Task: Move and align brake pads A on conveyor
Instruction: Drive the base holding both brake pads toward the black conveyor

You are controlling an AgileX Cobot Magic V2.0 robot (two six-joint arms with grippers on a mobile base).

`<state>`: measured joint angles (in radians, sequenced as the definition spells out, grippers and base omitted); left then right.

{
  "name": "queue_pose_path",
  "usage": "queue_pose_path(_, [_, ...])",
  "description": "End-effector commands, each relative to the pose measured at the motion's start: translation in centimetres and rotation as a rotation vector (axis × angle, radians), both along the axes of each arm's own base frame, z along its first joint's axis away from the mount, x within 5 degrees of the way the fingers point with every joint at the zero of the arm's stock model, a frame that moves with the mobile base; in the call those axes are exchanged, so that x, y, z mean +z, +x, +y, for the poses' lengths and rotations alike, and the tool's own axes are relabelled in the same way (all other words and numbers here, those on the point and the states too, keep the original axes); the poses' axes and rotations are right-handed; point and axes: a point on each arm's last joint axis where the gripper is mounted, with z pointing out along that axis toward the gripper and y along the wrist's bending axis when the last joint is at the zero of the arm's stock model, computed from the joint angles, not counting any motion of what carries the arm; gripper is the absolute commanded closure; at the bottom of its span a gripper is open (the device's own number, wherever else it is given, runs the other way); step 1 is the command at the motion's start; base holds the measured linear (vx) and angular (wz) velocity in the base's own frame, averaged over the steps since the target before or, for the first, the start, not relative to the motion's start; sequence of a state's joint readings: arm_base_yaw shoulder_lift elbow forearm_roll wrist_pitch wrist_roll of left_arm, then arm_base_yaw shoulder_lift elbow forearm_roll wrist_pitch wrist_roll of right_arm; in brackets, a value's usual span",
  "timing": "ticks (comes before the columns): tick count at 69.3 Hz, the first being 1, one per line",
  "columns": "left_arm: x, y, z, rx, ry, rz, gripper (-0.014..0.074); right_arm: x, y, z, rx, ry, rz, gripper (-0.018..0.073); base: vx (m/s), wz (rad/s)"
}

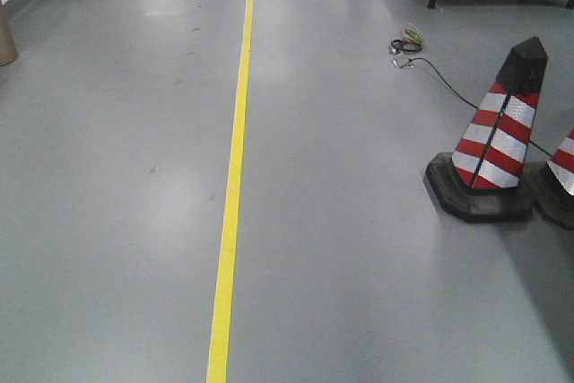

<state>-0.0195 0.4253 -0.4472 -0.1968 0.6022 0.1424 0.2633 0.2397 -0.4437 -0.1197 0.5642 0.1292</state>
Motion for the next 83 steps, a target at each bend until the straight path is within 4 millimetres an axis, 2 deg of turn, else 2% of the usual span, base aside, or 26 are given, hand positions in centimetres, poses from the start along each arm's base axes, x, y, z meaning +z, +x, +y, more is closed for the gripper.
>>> queue_pose_path(1, [1.65,0.34,0.05,0.016,-0.022,-0.110,0.0603,1.82,0.11,0.04,0.004,0.010,-0.123,0.0569,0.69,-0.03])
queue_pose_path(54, [1.65,0.34,0.05,0.016,-0.022,-0.110,0.0603,1.83,0.11,0.04,0.005,0.010,-0.124,0.0569,0.67,-0.05])
queue_pose_path(83, [1.64,0.33,0.05,0.016,-0.022,-0.109,0.0603,1.82,0.11,0.04,0.005,0.010,-0.123,0.0569,0.53,-0.09])
